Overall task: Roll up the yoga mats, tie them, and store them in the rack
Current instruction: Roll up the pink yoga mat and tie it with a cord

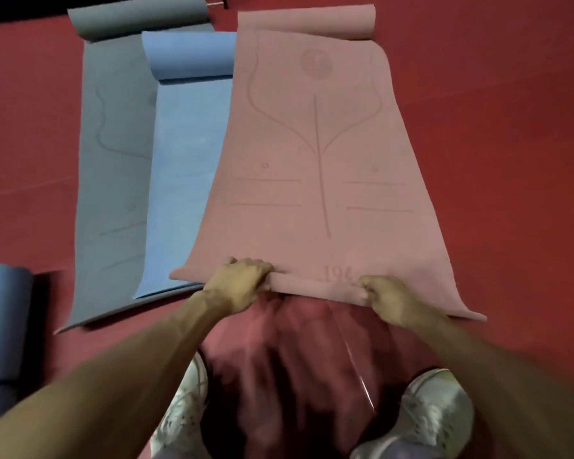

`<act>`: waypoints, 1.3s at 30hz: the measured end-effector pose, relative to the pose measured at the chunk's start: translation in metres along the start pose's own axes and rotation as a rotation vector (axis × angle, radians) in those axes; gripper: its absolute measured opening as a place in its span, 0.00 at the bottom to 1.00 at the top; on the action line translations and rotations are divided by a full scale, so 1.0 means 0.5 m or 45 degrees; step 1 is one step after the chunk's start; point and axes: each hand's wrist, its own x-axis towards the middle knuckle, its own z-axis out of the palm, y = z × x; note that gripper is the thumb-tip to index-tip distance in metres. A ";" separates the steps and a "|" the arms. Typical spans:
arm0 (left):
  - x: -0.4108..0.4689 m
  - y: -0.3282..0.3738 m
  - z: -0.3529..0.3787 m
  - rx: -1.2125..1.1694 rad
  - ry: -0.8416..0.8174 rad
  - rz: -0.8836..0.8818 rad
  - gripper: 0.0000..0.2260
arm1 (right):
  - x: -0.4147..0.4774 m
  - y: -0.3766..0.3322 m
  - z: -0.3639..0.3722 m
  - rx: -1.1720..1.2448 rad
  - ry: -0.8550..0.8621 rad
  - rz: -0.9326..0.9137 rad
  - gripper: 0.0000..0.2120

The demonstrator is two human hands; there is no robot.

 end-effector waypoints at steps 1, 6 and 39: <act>0.008 -0.001 0.005 -0.041 -0.006 -0.004 0.14 | 0.009 0.009 0.008 0.028 -0.024 -0.007 0.13; 0.040 -0.023 0.041 -0.204 -0.129 -0.139 0.17 | 0.057 0.025 0.030 0.321 0.025 0.019 0.10; 0.109 0.107 0.167 0.230 0.479 0.230 0.24 | 0.065 0.135 0.122 -0.446 0.587 -0.388 0.38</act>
